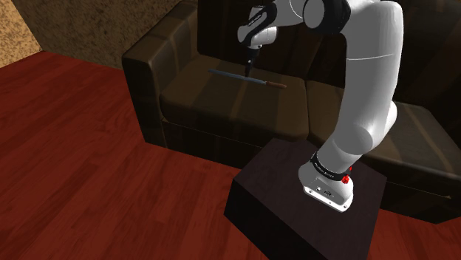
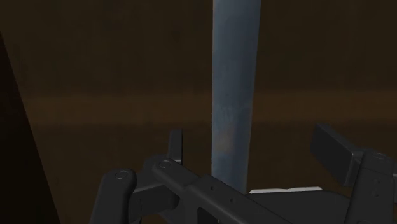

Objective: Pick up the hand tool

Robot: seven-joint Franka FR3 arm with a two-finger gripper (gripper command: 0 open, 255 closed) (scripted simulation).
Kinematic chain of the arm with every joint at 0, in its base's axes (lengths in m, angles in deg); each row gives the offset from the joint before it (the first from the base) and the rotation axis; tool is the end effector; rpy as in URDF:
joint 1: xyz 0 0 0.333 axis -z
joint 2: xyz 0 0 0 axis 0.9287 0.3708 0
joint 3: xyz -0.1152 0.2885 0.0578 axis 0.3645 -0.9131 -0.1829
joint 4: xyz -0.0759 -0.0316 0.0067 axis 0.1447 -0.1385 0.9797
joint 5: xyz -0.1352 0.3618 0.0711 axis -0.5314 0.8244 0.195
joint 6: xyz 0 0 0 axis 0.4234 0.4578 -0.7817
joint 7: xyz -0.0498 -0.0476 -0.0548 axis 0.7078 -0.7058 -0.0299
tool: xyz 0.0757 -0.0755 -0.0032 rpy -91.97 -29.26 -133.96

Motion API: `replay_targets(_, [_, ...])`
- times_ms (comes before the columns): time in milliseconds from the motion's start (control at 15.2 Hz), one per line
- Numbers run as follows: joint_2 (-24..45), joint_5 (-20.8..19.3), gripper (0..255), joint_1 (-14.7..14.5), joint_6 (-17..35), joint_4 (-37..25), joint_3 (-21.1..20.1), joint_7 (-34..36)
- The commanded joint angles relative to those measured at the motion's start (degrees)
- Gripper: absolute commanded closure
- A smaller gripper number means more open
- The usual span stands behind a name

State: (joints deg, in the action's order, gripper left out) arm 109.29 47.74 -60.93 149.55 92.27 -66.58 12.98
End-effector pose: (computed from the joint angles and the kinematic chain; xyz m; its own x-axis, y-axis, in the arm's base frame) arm 0.5996 -0.2702 0.2752 0.8987 0.4383 -0.0157 0.4382 -0.8957 0.0751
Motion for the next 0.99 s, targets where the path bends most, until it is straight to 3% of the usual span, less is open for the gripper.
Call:
replay_targets(0, [2.19,0.7,0,0.66,0.54,-1.68,-0.57,-0.74])
replay_targets(462, [4.99,1.63,0,1.21,3.52,-1.46,-1.31,-1.18])
replay_targets(528, [5.02,1.65,255,1.28,3.56,-1.45,-1.32,-1.27])
replay_targets(924, [5.01,1.65,255,1.25,3.54,-1.46,-1.32,-1.23])
